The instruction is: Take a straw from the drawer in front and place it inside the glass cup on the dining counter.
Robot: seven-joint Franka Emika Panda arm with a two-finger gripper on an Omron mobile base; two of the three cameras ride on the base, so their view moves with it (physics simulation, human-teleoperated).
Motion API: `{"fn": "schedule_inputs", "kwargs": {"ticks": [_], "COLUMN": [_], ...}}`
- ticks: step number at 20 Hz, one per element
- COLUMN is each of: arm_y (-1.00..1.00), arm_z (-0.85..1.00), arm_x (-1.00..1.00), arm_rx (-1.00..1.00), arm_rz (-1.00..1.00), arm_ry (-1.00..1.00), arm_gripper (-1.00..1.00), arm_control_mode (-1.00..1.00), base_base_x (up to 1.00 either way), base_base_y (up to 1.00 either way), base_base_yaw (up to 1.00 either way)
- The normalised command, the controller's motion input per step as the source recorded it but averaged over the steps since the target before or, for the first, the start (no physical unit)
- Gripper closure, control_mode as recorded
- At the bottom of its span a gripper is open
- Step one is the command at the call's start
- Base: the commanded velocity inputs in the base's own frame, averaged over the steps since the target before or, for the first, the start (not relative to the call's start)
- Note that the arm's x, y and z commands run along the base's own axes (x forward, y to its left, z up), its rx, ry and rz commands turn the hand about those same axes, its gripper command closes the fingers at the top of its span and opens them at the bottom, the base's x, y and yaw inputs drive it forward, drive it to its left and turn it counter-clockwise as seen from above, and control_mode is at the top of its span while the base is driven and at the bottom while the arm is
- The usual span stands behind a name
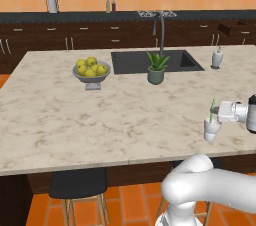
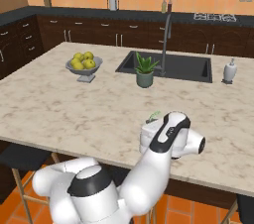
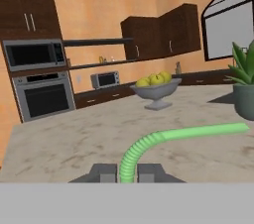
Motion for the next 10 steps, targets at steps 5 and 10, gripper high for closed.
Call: {"fn": "schedule_inputs", "kwargs": {"ticks": [5,10], "arm_y": [0.0,0.09], "arm_z": [-0.13,-0.07], "arm_x": [-0.06,-0.04], "arm_rx": [0.0,0.0], "arm_rz": [0.0,0.0], "arm_ry": [0.04,0.01], "arm_gripper": [1.0,1.0], "arm_control_mode": [-1.0,-1.0], "base_base_x": [0.0,0.0], "base_base_y": [0.0,0.0], "base_base_yaw": [0.0,0.0]}}
